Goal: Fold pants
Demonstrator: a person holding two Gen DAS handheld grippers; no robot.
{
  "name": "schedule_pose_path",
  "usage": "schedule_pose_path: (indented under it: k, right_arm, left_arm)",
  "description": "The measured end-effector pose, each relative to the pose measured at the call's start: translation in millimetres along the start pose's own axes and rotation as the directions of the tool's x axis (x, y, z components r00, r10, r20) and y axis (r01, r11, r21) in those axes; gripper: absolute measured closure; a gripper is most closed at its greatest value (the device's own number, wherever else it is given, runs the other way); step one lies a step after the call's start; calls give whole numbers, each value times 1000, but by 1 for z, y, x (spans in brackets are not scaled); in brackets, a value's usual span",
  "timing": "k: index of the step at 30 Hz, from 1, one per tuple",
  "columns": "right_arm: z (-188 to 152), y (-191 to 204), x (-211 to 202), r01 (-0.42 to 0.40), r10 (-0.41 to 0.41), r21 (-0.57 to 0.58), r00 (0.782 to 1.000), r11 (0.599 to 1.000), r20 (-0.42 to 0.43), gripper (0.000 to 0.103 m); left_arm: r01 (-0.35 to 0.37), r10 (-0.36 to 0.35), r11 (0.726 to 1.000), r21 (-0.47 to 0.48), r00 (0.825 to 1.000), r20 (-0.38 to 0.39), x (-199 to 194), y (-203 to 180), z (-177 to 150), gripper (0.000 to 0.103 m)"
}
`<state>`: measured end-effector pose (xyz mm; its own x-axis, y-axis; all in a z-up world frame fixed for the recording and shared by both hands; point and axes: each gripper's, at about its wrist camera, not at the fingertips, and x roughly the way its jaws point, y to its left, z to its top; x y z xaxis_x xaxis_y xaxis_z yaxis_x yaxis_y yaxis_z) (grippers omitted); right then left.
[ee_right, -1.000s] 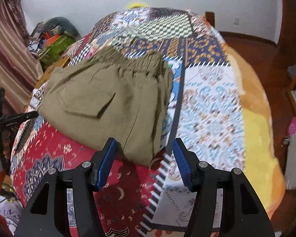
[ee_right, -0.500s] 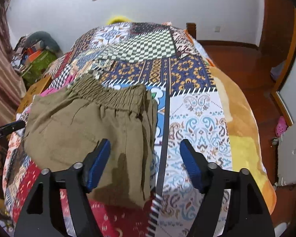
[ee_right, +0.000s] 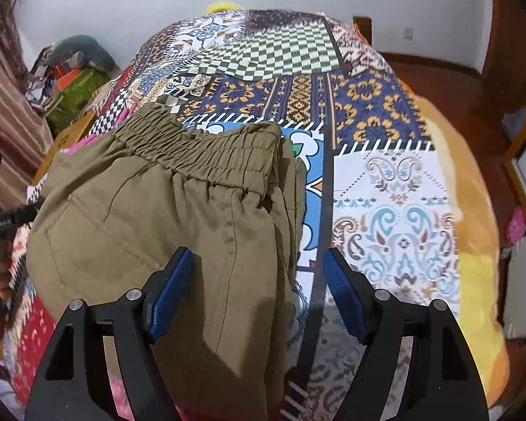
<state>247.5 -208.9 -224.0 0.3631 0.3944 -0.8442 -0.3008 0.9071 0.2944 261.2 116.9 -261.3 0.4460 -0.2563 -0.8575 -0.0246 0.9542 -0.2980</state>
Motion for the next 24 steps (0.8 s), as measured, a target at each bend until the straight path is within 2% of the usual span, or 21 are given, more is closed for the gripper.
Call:
schedule_pose_path:
  k: [4,6,10,16,21,24]
  right_arm:
    - [2,-16,11,-97,104,106,993,990,-61,29]
    - [0,-20,9,-121,128,113,990,986,-64,29]
    - [-7,-14,3,-111,116,63,990,992,-83,29]
    - [-9,-14,4,-136,140,52,985,989,-99,29]
    - [1,-15,14,-161,165,44,980,986,-109,28]
    - [10,-17,19,-171,176,52,978,984,-110,30]
  left_arm:
    - [29,-29,1000,1,1000,3,-1,-6,-4,39]
    - [42,-42,999,12,999,0,-3,-8,-9,39]
    - [73,-73,997,19,997,-13,-8,-10,-18,39]
    - [97,-97,995,2,995,-17,-7,-9,-18,39]
    - [96,-96,995,16,995,-17,0,-12,-11,39]
    - [100,-100,995,16,995,-14,3,-12,-9,39]
